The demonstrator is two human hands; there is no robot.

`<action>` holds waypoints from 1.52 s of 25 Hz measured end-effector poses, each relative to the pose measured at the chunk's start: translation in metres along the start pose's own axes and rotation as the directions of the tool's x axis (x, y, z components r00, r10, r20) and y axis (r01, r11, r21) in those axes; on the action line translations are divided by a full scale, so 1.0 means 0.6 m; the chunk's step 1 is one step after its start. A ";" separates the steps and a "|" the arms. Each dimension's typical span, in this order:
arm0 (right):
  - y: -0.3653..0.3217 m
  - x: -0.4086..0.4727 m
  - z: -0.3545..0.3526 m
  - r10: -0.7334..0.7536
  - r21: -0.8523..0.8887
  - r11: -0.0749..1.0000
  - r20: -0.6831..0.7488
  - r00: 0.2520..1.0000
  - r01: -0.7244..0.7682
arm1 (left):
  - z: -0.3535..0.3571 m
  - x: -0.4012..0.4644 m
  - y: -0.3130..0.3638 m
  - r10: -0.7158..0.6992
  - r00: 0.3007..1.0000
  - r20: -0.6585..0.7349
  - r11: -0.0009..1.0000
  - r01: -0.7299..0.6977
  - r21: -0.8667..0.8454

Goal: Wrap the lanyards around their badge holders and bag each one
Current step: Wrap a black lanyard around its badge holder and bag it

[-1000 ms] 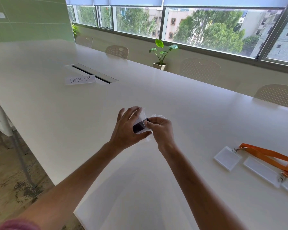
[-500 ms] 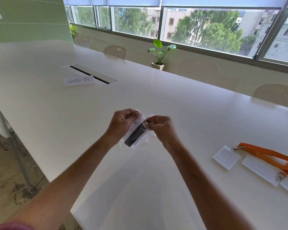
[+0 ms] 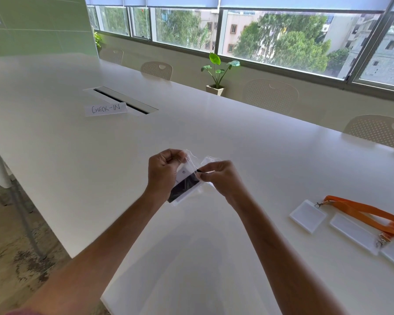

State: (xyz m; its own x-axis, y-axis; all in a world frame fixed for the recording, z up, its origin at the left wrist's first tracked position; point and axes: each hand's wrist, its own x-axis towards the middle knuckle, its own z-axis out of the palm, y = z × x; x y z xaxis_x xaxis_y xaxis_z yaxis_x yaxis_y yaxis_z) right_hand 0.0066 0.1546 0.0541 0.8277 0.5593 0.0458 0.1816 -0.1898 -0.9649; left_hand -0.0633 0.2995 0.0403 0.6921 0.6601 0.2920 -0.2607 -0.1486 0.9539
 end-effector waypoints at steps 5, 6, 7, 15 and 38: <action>0.016 0.000 -0.008 -0.039 -0.029 0.999 -0.043 0.998 0.038 | 0.002 -0.006 -0.003 0.052 0.999 0.015 0.992 -0.053 0.117; 0.015 0.000 -0.008 -0.068 0.018 0.997 -0.073 0.995 0.070 | 0.002 -0.005 -0.001 0.075 0.997 0.023 0.987 -0.078 0.139; 0.012 0.000 -0.010 -0.092 0.049 0.994 -0.090 0.992 0.097 | 0.003 -0.006 0.001 0.101 0.994 0.039 0.982 -0.106 0.159; 0.018 0.021 0.006 -0.228 0.011 0.974 -0.043 0.973 0.228 | 0.007 -0.021 0.006 0.316 0.928 0.199 0.901 -0.359 0.242; 0.017 0.020 0.010 -0.166 -0.090 0.983 -0.049 0.985 0.161 | -0.002 -0.017 0.002 0.257 0.931 0.261 0.883 -0.335 0.328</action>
State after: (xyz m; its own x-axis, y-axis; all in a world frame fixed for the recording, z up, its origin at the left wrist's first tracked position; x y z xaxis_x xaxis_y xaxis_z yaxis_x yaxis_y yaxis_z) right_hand 0.0153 0.1645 0.0433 0.8109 0.5430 0.2181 0.3596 -0.1685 -0.9178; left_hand -0.0713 0.2936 0.0381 0.7527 0.3842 0.5347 -0.2417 -0.5941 0.7672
